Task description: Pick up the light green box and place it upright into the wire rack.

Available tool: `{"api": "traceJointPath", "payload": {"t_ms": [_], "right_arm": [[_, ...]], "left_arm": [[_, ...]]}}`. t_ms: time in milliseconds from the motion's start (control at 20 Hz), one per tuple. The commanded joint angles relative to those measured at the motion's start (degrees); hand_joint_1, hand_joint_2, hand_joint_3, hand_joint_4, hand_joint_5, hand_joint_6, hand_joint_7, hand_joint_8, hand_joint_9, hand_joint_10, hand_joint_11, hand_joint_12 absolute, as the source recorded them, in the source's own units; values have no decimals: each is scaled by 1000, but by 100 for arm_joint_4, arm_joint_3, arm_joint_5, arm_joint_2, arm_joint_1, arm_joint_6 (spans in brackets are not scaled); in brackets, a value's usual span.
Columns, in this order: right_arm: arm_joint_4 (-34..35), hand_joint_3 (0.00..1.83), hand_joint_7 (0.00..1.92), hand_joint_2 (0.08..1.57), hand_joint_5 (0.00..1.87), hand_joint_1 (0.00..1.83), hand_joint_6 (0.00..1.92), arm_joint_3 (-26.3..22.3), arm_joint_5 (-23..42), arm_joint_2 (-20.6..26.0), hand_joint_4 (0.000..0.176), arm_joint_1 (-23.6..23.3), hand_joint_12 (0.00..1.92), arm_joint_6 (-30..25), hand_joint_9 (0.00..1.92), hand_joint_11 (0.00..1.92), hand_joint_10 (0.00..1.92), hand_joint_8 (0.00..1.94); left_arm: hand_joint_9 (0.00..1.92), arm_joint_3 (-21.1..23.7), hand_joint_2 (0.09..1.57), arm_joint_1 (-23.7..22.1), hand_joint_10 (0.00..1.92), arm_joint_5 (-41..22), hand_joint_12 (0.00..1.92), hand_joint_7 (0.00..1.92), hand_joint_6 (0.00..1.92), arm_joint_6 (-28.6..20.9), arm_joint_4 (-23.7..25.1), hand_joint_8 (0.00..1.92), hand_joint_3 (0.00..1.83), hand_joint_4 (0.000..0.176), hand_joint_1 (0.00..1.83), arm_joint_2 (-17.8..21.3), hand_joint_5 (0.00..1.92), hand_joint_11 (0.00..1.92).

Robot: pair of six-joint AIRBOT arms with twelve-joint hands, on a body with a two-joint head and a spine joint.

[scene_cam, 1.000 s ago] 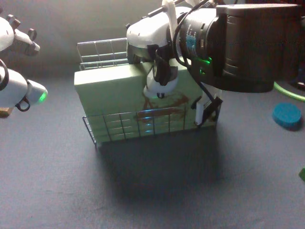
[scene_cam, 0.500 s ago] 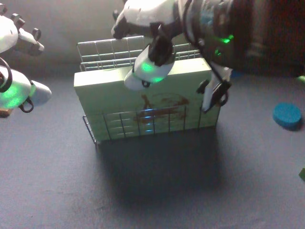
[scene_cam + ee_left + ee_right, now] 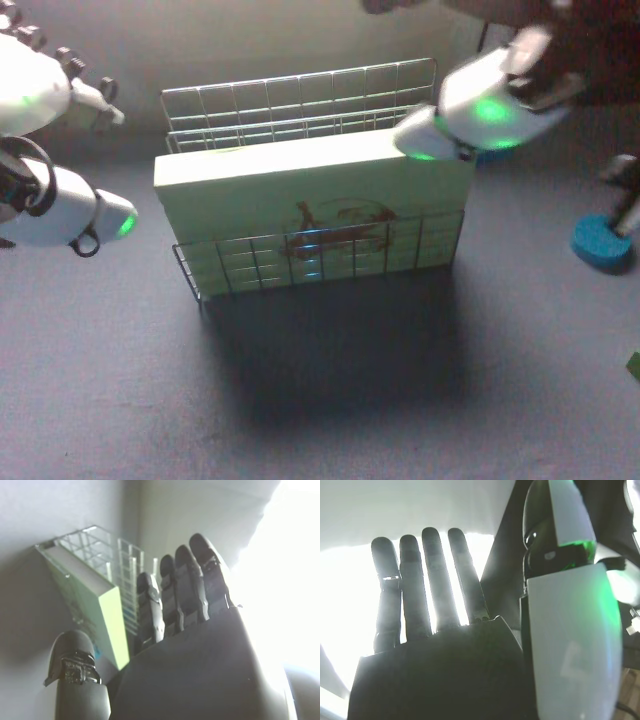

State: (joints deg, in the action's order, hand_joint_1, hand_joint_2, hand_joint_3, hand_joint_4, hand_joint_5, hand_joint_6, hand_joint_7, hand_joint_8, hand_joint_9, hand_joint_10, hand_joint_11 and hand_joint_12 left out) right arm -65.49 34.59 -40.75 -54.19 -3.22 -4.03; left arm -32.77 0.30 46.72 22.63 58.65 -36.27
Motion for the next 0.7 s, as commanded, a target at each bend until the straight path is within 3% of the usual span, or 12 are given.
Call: {"api": "traceJointPath", "payload": {"t_ms": [0,100,150,200,250,300,350,400,450,500,550,650], "right_arm": [[-316,1,725,1023,547,720,14,-129,231,86,0,-71,1251,87,701,373,139,40],[-316,1,927,1038,766,726,26,-443,288,451,0,46,1516,22,670,558,859,99],[-316,1,963,1046,832,733,53,-505,432,541,0,199,1595,-84,662,602,1072,147],[-316,0,918,1063,856,738,136,-512,468,553,0,279,1636,-149,672,642,1186,329],[-316,3,822,1084,768,738,475,-509,463,559,0,350,1669,-253,678,708,1307,626],[-316,3,711,1104,663,754,873,-509,482,555,0,401,1767,-375,710,830,1538,1001],[-316,6,652,1194,742,879,1251,-510,502,541,114,413,1890,-426,788,1010,1844,1370],[-316,0,669,1150,664,840,1403,-510,508,498,0,412,1915,-439,877,1144,1906,1620],[-316,0,703,1145,656,835,1556,-510,493,468,0,423,1920,-441,934,1215,1918,1814],[-316,0,774,1150,687,837,1690,-510,449,446,0,451,1921,-445,1001,1281,1920,1916],[-317,3,842,1168,724,825,1814,-510,404,422,0,495,1921,-445,1056,1336,1921,1936],[-318,11,1048,1223,888,714,1917,-509,394,404,0,548,1921,-433,1280,1565,1921,1941]], "left_arm": [[322,14,1172,-54,8,-187,827,337,2,4,433,2,0,101,195,-31,356,23],[573,40,1174,-54,31,-129,867,540,14,-43,434,8,0,50,254,-79,543,218],[685,68,1183,-50,40,-80,878,675,21,-134,459,16,0,21,275,-99,660,318],[804,95,1188,-38,59,-49,914,814,36,-224,529,28,0,0,308,-109,784,422],[918,123,1189,-5,103,-25,982,930,75,-407,647,53,0,0,344,-124,893,515],[926,151,1195,51,308,-23,1063,996,359,-533,730,105,1,0,369,-150,871,592],[823,164,1188,74,774,-13,1212,908,877,-533,730,474,0,0,402,-164,725,647],[731,191,1186,101,1210,-7,1429,780,1248,-538,730,944,0,0,424,-176,642,679],[671,210,1196,121,1526,-1,1654,692,1494,-546,730,1312,2,0,435,-193,606,694],[653,221,1216,137,1741,3,1837,652,1683,-559,730,1569,3,0,452,-223,590,700],[654,224,1233,137,1883,10,1904,642,1844,-562,730,1737,5,0,458,-264,586,718],[828,223,1262,91,1919,69,1920,797,1918,-585,733,1913,4,0,472,-346,733,884]]}}
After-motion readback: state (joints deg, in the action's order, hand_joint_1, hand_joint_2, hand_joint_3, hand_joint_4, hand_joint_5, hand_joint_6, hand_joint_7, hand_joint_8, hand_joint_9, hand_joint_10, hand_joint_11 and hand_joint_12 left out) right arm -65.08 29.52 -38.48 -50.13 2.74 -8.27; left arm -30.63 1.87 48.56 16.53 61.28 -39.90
